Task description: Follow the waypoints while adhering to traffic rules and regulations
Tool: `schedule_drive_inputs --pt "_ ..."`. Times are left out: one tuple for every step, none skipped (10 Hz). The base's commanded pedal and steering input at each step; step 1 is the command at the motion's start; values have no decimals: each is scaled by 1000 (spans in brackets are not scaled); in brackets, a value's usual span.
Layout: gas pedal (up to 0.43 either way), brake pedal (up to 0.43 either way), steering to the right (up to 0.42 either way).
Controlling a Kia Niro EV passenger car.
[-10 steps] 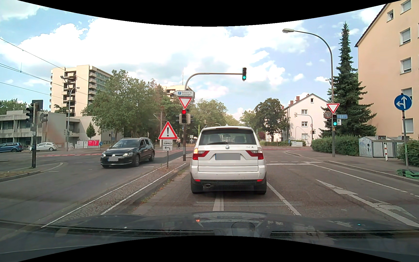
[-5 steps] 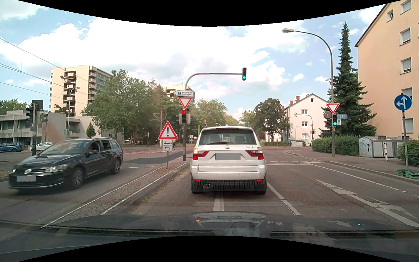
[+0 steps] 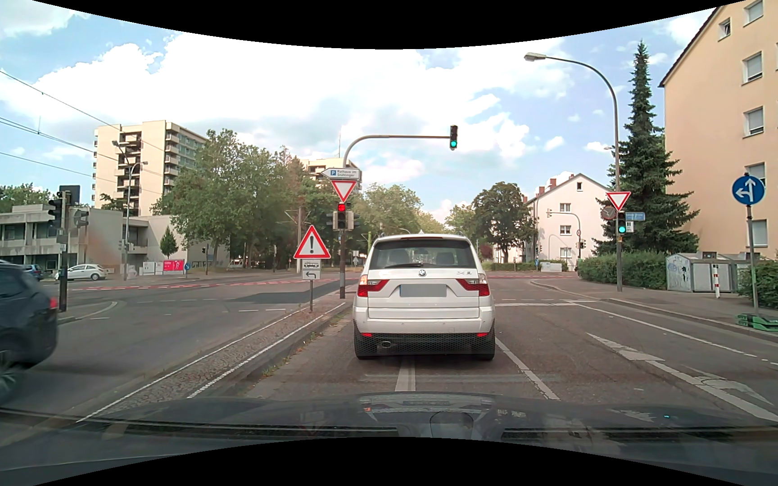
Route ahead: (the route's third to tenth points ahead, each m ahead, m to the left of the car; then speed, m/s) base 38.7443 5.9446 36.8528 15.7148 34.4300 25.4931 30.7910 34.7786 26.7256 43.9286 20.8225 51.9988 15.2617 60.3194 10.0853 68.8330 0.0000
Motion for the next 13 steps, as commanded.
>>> schedule_drive_inputs --pt "0 268 -4" --pt "0 268 -4" --pt "0 268 -4" --pt "0 268 -4" --pt "0 268 -4" --pt "0 268 -4" --pt "0 268 -4" --pt "0 268 -4" --pt "0 268 -4" --pt "0 268 -4" --pt "0 268 -4" --pt "0 268 -4" --pt "0 268 -4"
